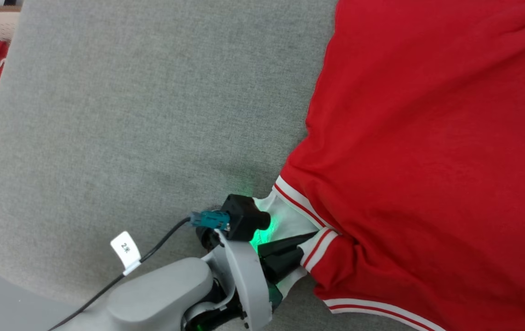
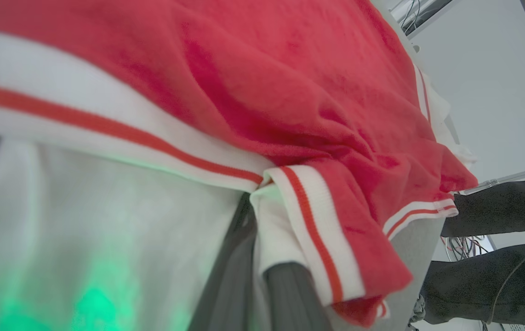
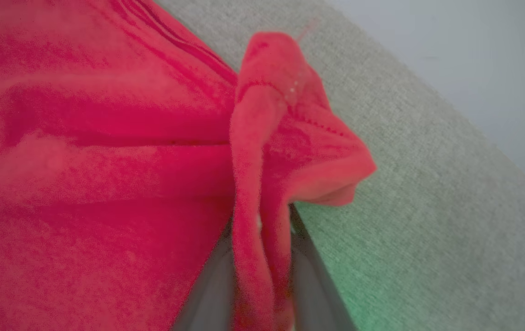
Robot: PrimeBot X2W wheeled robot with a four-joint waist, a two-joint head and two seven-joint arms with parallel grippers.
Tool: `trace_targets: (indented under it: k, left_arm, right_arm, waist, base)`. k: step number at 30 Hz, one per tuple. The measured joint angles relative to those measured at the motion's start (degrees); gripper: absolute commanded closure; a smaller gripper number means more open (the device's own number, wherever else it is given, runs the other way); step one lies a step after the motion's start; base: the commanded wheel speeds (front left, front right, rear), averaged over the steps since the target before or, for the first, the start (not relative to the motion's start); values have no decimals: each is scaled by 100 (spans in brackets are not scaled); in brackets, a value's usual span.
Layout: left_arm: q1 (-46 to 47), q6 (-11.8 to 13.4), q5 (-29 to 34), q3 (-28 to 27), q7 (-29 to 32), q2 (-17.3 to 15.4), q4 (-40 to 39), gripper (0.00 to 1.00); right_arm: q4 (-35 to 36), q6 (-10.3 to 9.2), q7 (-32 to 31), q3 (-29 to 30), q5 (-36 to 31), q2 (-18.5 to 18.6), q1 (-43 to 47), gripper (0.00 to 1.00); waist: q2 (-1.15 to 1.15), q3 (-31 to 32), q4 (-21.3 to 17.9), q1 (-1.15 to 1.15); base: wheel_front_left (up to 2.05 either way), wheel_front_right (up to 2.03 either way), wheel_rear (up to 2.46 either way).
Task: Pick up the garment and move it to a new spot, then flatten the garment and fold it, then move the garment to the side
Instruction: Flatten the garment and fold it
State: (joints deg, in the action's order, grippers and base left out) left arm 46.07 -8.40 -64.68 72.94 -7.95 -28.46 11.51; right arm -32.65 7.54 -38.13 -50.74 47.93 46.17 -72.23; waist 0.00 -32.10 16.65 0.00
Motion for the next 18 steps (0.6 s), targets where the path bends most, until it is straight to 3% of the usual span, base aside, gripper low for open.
trace_targets:
  k: [6,10,18]
  left_arm:
    - [-120,-3,-148,-54,-197,-167,123,100]
    - [-317,19,-276,-107,-285,-470,222,100]
    - [-851,316,-492,-123,-323,-1101,70,100]
  right_arm:
    - [9,0,372,-29,651,155,300,100]
    - [510,-1,622,-225,955,644,865,100]
    - [1882,-1,992,-459,1712,1584,2522,100]
  waist:
    - [0,203,-83,0]
    - [0,456,-196,0]
    - [0,1021,-520,0]
  base:
    - [0,0,0]
    - [0,0,0]
    - [0,0,0]
